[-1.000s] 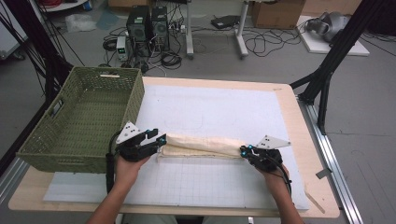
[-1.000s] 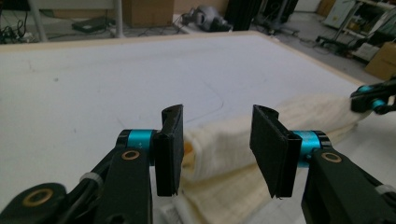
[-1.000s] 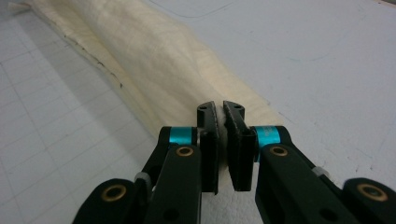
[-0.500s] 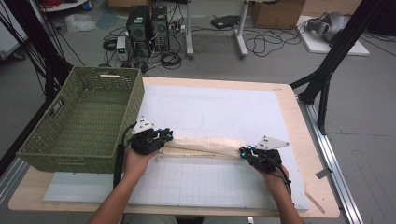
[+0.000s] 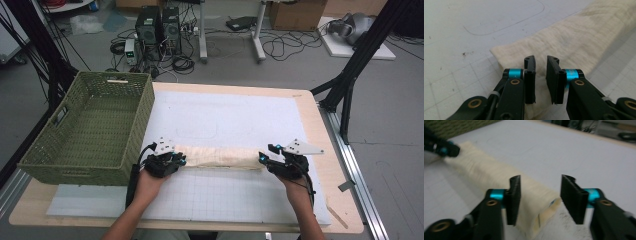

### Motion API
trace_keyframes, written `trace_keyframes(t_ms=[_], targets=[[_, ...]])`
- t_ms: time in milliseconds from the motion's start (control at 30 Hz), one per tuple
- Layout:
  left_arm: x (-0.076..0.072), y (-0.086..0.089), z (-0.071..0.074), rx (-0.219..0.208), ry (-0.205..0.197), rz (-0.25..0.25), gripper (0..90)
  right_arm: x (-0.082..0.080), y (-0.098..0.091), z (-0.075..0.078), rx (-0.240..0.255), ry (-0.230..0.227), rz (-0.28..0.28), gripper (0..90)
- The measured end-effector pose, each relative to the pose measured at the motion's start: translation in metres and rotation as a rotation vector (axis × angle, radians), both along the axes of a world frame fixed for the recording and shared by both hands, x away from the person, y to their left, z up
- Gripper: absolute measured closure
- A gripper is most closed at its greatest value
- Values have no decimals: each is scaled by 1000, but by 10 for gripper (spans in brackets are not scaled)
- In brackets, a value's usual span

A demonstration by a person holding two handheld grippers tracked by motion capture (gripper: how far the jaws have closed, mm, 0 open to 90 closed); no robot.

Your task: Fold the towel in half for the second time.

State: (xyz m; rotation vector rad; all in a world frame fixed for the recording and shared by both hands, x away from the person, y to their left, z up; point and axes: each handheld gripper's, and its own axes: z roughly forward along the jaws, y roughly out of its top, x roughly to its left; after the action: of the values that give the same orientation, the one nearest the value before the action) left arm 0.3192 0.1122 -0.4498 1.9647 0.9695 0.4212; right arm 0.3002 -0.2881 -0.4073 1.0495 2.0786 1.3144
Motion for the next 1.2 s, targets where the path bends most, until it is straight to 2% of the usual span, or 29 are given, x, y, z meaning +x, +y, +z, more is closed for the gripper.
trace_keyframes(t_ms=[33,100,167,267,333,400,467,500,567,667,867,933,1000,1067,1200], targets=[[0,0,0,6,-2,-2,766,-1,3,4,10,-9,-6,472],[0,0,0,9,-3,-2,766,-2,14,8,19,-21,19,515],[0,0,0,9,-2,-1,766,0,30,5,1,-3,58,579],[0,0,0,9,0,7,768,5,55,-9,-94,58,106,657],[0,0,0,6,4,15,771,9,60,-19,-150,101,103,691],[1,0,-1,7,8,21,777,10,57,-27,-202,136,86,717],[1,0,-1,2,13,28,784,10,47,-33,-226,161,71,729],[1,0,-1,1,14,32,787,9,41,-36,-230,163,64,727],[1,1,-1,8,17,36,789,9,30,-37,-207,168,42,724],[1,1,-1,9,19,56,797,8,20,-38,-214,159,29,724],[0,2,-1,9,20,68,800,7,20,-38,-237,148,14,717],[-1,4,1,-19,29,71,777,7,20,-38,-239,145,12,706],[-2,6,6,-53,20,80,714,6,21,-38,-242,142,11,696],[-1,10,12,-104,-10,88,710,6,22,-38,-240,144,11,692],[6,14,23,-156,-44,84,700,7,23,-38,-242,140,9,688]])
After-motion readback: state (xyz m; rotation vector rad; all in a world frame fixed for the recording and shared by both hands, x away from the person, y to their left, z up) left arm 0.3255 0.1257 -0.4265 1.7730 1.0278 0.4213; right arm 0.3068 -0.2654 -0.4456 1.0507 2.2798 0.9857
